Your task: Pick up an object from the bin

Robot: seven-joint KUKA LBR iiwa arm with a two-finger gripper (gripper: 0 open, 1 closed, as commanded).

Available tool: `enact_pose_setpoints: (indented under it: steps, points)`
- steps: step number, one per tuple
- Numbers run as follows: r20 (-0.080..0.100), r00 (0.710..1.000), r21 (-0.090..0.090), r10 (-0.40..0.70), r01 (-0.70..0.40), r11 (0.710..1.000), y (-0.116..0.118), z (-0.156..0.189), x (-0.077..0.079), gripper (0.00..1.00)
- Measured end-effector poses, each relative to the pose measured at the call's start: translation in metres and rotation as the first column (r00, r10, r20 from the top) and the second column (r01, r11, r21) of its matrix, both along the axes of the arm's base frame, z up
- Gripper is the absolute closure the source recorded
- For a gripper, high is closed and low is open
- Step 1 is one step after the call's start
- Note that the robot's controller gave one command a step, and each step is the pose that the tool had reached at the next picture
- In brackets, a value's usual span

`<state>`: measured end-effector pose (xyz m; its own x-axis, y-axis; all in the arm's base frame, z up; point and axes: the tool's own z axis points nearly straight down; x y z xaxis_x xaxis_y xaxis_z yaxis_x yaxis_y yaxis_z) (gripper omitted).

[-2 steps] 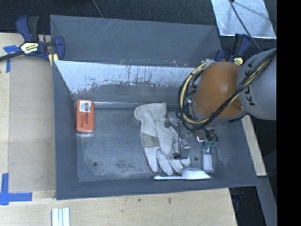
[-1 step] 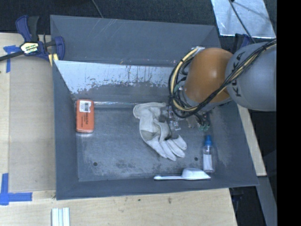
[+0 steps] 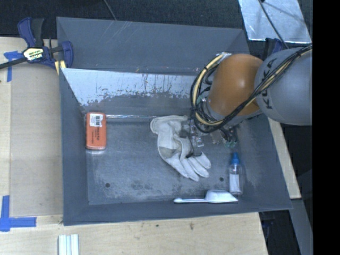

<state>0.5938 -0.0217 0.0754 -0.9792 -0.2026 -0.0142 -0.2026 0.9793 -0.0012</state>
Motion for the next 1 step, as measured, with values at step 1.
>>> enact_pose_setpoints:
  steps: [1]
  points:
    - [-0.008, 1.0, -0.002, -0.022, 0.022, 1.0, -0.0212, 0.1508, -0.0018, 1.0]
